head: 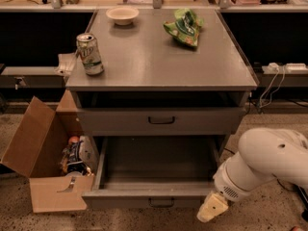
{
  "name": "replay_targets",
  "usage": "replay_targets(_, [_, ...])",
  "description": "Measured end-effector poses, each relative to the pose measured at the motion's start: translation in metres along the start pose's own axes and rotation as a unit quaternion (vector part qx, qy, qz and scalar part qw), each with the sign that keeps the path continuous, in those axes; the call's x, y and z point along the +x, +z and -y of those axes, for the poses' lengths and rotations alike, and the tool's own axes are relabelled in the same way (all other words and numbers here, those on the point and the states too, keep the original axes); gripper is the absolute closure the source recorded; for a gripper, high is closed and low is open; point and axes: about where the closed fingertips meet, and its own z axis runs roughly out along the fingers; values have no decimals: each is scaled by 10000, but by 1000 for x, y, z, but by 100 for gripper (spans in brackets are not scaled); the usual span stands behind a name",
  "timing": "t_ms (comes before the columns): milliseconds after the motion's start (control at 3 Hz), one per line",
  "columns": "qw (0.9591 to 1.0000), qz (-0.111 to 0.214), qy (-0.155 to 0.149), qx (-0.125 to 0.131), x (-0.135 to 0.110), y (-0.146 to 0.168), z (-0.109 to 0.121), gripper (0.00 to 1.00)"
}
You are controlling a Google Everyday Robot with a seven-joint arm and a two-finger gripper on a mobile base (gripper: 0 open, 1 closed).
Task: Close middle drawer
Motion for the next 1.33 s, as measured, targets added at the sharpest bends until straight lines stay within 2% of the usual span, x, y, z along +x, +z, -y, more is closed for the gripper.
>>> replay_targets(333, [9993, 46, -229, -287, 18, 58, 15, 45])
replay_targets(667, [9977, 262, -200, -598, 44, 116, 36, 75])
replay_targets(1000, [9948, 578, -69, -837, 58, 156, 55, 98])
replay_targets(1333, [9923, 751, -163, -973, 56, 184, 64, 100])
